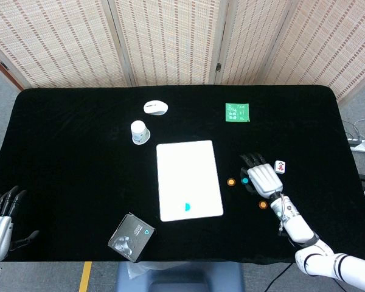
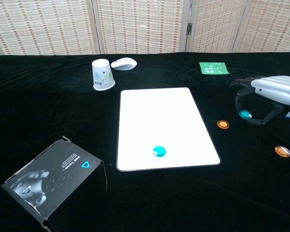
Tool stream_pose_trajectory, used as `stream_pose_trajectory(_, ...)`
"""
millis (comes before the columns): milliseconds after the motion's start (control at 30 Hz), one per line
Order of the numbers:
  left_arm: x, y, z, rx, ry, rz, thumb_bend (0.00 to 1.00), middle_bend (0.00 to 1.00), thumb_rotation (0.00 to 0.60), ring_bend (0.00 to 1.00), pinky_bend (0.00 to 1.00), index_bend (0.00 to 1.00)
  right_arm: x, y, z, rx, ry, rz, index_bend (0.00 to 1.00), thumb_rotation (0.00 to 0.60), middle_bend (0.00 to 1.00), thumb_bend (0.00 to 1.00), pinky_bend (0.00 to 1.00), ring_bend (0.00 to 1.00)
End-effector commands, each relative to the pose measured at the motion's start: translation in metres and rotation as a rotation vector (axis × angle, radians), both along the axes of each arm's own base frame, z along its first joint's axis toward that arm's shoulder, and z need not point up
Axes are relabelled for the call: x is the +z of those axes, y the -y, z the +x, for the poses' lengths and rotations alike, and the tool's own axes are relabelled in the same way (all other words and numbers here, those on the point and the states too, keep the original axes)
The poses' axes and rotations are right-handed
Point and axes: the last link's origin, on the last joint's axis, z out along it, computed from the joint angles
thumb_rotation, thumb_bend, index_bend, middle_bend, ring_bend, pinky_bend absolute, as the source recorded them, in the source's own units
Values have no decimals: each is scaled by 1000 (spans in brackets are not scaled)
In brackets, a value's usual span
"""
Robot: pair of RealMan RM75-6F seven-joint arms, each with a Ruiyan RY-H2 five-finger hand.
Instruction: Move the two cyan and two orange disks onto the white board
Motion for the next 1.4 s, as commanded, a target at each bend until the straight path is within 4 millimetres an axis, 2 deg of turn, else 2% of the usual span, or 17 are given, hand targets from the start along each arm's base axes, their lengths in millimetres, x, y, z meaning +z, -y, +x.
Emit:
stream_pose_trajectory(33,0,1,0,0,0,0,193,0,600,14,0,87,-3,-16,28,121,12,45,552,600,101,424,0,0)
stream_pose_trajectory(233,2,3,-2,8,1,5,193,0,600,14,0,87,-34,-29,65,226,1,144,552,600,101,425,0,0)
stream_pose_trajectory(400,2,5,-4,14,5,7,193,0,600,14,0,88,-57,-30,84,254,-2,196,552,600,99,425,0,0)
stream_pose_trajectory(567,2,6,-7,20,6,9,193,0,600,14,0,87,-73,-28,94,265,-10,215,552,600,96,425,0,0)
stream_pose_trajectory(1000,1,5,-9,23,7,6,193,0,600,14,0,87,-80,-30,97,268,-29,228,511,600,86,425,0,0)
stream_pose_trajectory(1233,1,5,-10,23,9,7,193,0,600,14,0,87,-82,-31,97,274,-35,235,443,600,77,425,0,0)
stream_pose_trajectory(1400,1,5,-11,26,10,7,193,0,600,14,0,87,-80,-33,98,281,-33,236,344,600,75,424,0,0)
